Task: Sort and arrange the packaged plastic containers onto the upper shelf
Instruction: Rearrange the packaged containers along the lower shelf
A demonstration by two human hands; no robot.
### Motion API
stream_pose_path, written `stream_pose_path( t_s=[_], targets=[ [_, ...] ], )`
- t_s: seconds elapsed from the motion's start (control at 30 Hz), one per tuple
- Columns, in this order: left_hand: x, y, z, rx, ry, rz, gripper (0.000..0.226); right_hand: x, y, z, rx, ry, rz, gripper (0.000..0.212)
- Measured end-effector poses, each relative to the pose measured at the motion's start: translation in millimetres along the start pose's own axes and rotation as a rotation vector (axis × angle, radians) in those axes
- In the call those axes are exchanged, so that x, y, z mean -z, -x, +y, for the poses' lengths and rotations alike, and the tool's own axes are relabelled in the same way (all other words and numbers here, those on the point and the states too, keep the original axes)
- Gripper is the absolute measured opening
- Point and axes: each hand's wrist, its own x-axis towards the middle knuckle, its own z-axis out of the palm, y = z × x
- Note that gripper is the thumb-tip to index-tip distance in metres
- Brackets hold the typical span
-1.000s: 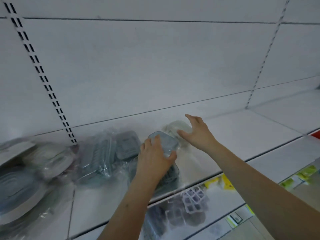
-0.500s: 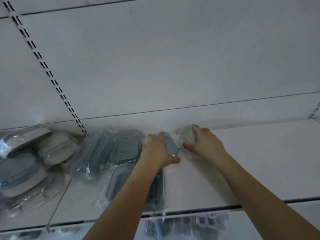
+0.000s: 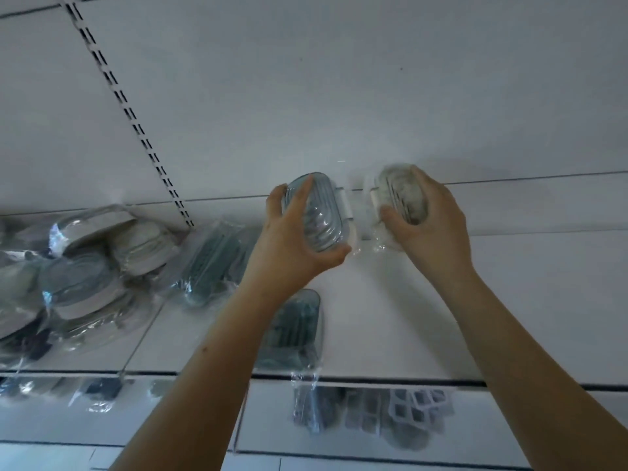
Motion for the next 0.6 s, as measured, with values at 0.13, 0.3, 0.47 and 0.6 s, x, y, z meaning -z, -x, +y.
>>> stream_pose_path(
  t_s=[0.13, 0.3, 0.47, 0.6],
  targets=[
    [40.5, 37.9, -1.0, -0.028, 0.047, 0.075, 0.11, -1.1, 22.0, -51.0, 0.095, -0.051, 0.016, 0.071],
    [107.0, 107.0, -37.2, 0.012, 0.049, 0.169, 0.109, -28.3, 76.6, -125.2, 0.218, -0.088, -0.009, 0.071],
    [181.5, 205.5, -101.5, 0.106, 0.025, 0.225, 0.109, -84.5, 155.4, -203.6, 0.29, -0.148, -0.073, 0.072],
    [223.8, 298.5, -162.0, 0.218, 0.011, 0.244, 0.111, -145.5, 233.6, -260.3, 0.353, -0.19, -0.171, 0.072]
  ],
)
